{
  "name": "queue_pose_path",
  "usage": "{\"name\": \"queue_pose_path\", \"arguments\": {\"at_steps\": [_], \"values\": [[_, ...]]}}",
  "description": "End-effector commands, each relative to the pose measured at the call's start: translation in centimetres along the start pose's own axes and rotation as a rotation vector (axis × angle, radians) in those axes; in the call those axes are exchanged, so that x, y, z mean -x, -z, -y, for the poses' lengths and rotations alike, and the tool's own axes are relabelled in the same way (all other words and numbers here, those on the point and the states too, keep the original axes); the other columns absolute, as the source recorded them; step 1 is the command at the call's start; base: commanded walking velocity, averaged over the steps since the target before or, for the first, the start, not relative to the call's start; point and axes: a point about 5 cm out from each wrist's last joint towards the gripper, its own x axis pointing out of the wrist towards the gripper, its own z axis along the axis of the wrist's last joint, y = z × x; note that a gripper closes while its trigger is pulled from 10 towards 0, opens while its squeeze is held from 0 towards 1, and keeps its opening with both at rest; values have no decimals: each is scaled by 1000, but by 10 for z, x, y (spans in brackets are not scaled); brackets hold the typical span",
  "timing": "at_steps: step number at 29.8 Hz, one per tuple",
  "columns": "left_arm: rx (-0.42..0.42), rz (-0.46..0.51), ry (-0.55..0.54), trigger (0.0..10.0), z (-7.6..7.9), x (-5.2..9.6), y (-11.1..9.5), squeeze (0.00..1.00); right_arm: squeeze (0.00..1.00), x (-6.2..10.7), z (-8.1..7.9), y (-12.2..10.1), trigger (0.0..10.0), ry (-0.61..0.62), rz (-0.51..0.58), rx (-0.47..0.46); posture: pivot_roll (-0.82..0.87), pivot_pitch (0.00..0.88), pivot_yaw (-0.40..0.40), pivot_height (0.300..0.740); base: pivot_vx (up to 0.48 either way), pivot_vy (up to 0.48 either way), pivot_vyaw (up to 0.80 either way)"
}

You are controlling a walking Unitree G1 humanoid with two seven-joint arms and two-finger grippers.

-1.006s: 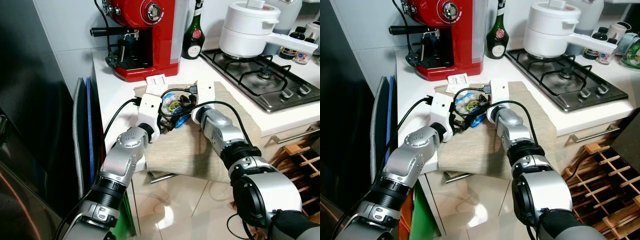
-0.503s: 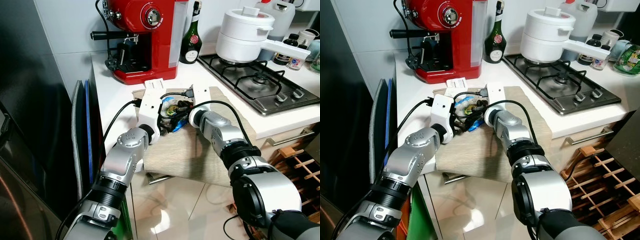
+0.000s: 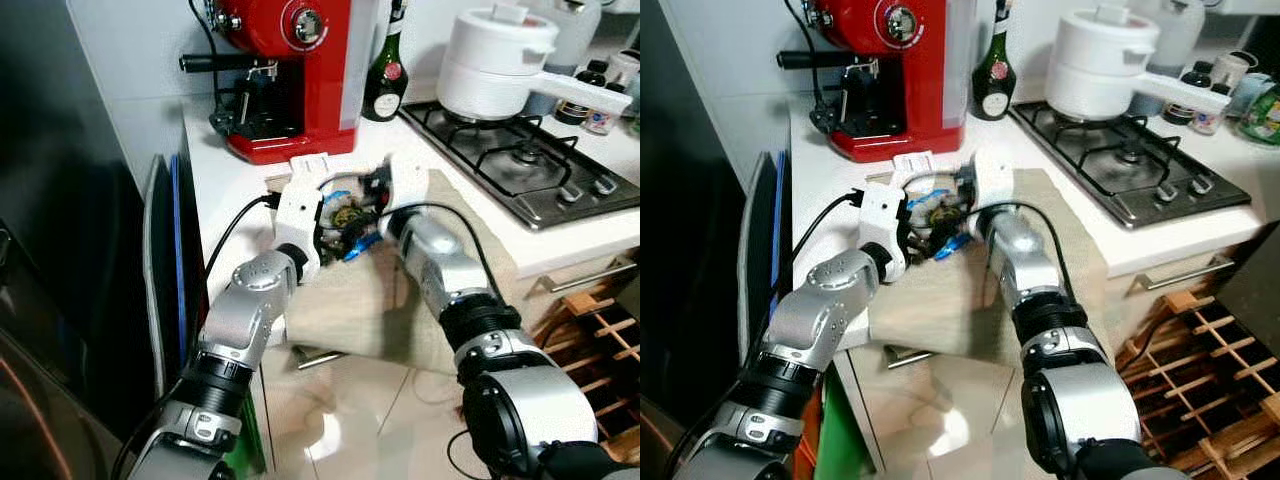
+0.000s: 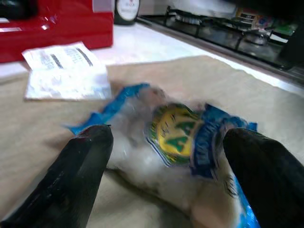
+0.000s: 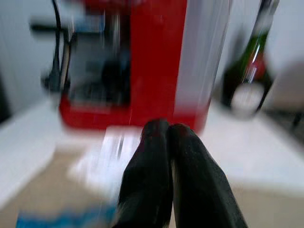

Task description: Restocking fridge

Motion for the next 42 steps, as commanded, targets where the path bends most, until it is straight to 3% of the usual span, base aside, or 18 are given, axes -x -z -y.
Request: {"name": "queue_pose_path", "arguments": {"at_steps": [1, 4, 8, 9, 10, 12, 13, 19, 22, 26, 31, 34, 39, 40, 41, 42], "values": [[-1, 14, 4, 10000, 0, 2, -3, 0, 0, 4, 2, -5, 0, 3, 44, 25, -39, 0, -32, 740, 0, 0, 0], [-2, 13, 3, 10000, 0, 4, 0, 0, 0, 7, 3, -14, 0, -7, 122, 28, -41, 0, -38, 740, 0, 0, 0], [15, 13, -4, 10000, -1, 5, 2, 0, 0, 12, 18, -15, 0, 98, 139, 122, -45, 0, -46, 740, 0, 0, 0], [31, 19, -5, 10000, -1, 6, 1, 0, 0, 16, 23, -15, 3098, 135, 150, 169, -48, 0, -46, 740, 0, 0, 0], [45, 25, -4, 10000, -1, 6, -1, 0, 0, 20, 27, -15, 10000, 166, 160, 195, -51, 0, -45, 740, 0, 0, 0], [53, 30, -2, 10000, -1, 6, -2, 0, 0, 23, 30, -14, 10000, 183, 165, 209, -53, 0, -44, 740, 0, 0, 0], [48, 40, 12, 10000, 2, 5, -6, 0, 1000, 29, 36, -11, 10000, 206, 165, 233, -67, 0, -36, 740, 0, 0, 0], [43, 50, 46, 10000, 9, -2, -13, 0, 1000, 39, 46, 9, 10000, 252, 79, 204, -101, 0, -27, 740, 0, 0, 0], [122, 10, 15, 10000, 4, -6, -8, 0, 1000, 45, 49, 16, 10000, 281, 62, 190, -102, 0, -17, 740, 0, 0, 0], [144, -14, -25, 10000, -5, -7, -6, 0, 1000, 52, 49, 21, 10000, 305, 60, 191, -110, 0, 5, 740, 0, 0, 0], [36, 10, -30, 10000, -17, -11, -16, 0, 1000, 54, 45, 23, 10000, 316, 60, 176, -116, 0, 16, 740, 0, 0, 0], [-48, -9, -36, 10000, -26, -12, -12, 0, 1000, 54, 43, 24, 10000, 312, 57, 158, -108, 0, 16, 740, 0, 0, 0], [-69, -26, -31, 10000, -29, -13, -9, 0, 1000, 54, 41, 26, 10000, 319, 53, 164, -100, 0, 12, 740, 0, 0, 0], [-67, -37, -15, 10000, -30, -14, -8, 0, 655, 55, 40, 25, 10000, 323, 58, 163, -97, 0, 12, 740, 0, 0, 0], [-67, -37, -15, 10000, -30, -14, -8, 0, 655, 55, 40, 25, 10000, 323, 58, 163, -97, 0, 12, 740, 0, 0, 0], [-66, -47, -2, 10000, -31, -15, -7, 0, 0, 56, 38, 23, 10000, 325, 67, 162, -99, 0, 12, 740, 0, 0, 0]]}}
